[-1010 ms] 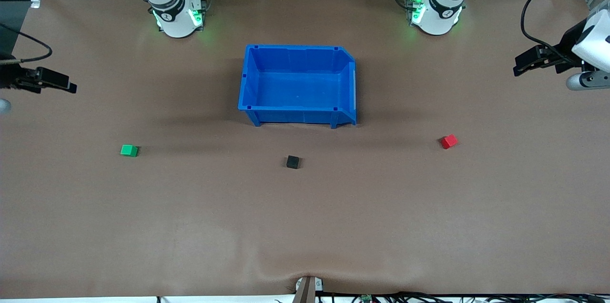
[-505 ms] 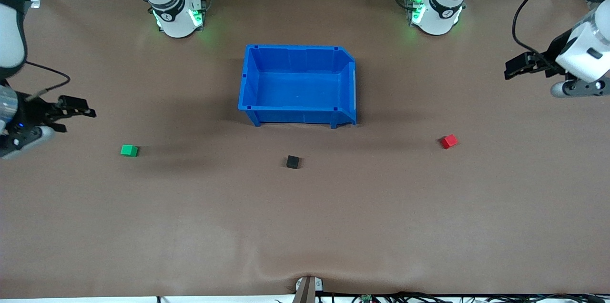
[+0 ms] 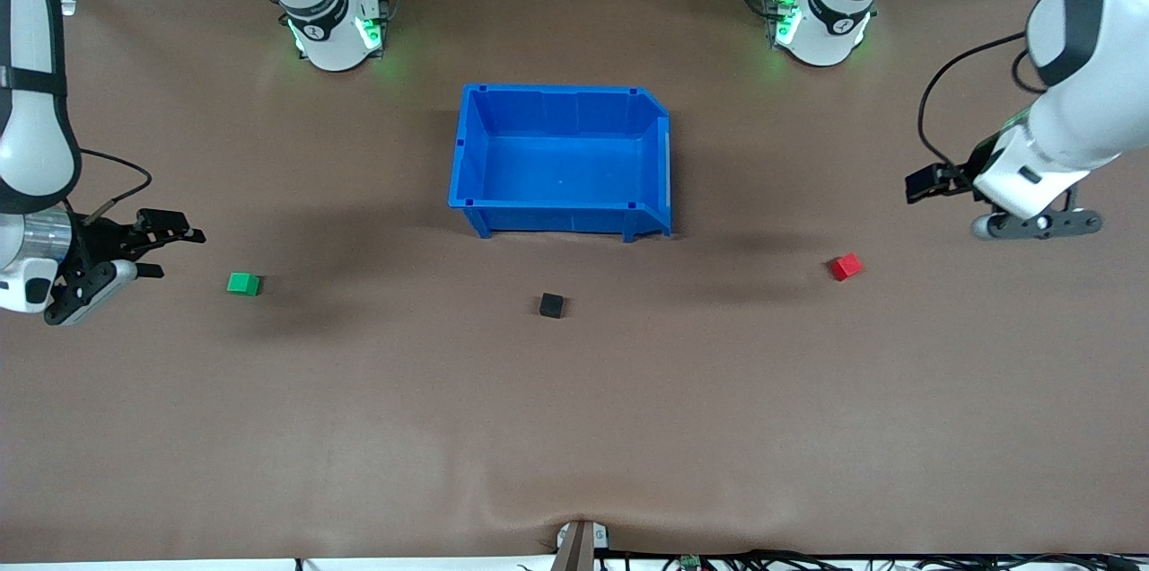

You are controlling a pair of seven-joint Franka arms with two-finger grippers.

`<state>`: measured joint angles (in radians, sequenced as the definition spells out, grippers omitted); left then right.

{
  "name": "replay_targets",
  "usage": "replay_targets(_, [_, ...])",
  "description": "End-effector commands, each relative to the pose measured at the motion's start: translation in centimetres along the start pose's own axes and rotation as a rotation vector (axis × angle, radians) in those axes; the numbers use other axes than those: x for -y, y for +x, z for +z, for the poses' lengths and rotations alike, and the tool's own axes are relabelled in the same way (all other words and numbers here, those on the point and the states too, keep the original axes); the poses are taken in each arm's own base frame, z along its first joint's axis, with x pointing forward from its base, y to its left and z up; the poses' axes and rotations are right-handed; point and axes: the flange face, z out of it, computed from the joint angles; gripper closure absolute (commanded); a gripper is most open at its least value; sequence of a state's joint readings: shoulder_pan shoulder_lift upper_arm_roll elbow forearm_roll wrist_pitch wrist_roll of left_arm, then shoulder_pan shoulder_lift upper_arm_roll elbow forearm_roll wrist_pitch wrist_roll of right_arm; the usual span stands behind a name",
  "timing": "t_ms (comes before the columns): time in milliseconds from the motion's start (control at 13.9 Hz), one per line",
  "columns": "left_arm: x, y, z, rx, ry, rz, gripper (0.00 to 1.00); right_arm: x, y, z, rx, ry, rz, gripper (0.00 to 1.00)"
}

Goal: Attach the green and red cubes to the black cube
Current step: 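Lower and close the right gripper on the green cube while the left gripper grasps red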

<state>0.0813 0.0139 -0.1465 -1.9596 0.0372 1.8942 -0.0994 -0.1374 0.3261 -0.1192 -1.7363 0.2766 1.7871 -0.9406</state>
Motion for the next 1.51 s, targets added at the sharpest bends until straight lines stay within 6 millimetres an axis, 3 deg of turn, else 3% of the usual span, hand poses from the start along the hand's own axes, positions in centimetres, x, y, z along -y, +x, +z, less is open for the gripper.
replay_targets(0, [-0.1,0.9,4.3,-0.027,0.007,0.008,0.00,-1.0,-2.3,2.8,-0.065,0.021,-0.099,0.00])
replay_targets(505, [-1.0,1.7,14.1,-0.038,-0.023,-0.080,0.00,-6.0,-5.8,10.2,-0.258,0.073,-0.422,0.00])
replay_targets(793, [-1.3,2.0,19.8,-0.042,-0.045,-0.095,0.00,-8.1,-6.2,14.2,-0.408,0.072,-0.570,0.00])
replay_targets(938, [-1.5,2.2,21.6,-0.033,-0.051,-0.118,0.00,-8.5,-6.1,15.7,-0.484,0.046,-0.705,0.00])
replay_targets(1154, [-1.6,2.3,23.7,-0.025,-0.057,-0.127,0.00,-10.4,-6.9,17.9,-0.489,0.041,-0.769,0.00])
replay_targets(1298, [-1.2,2.4,24.6,-0.024,-0.060,-0.137,0.00,-11.9,-7.0,17.9,-0.495,0.014,-0.821,0.00])
replay_targets(1442, [-1.0,2.3,25.5,-0.013,-0.060,-0.144,0.02,-12.3,-7.2,17.6,-0.499,-0.003,-0.858,0.00])
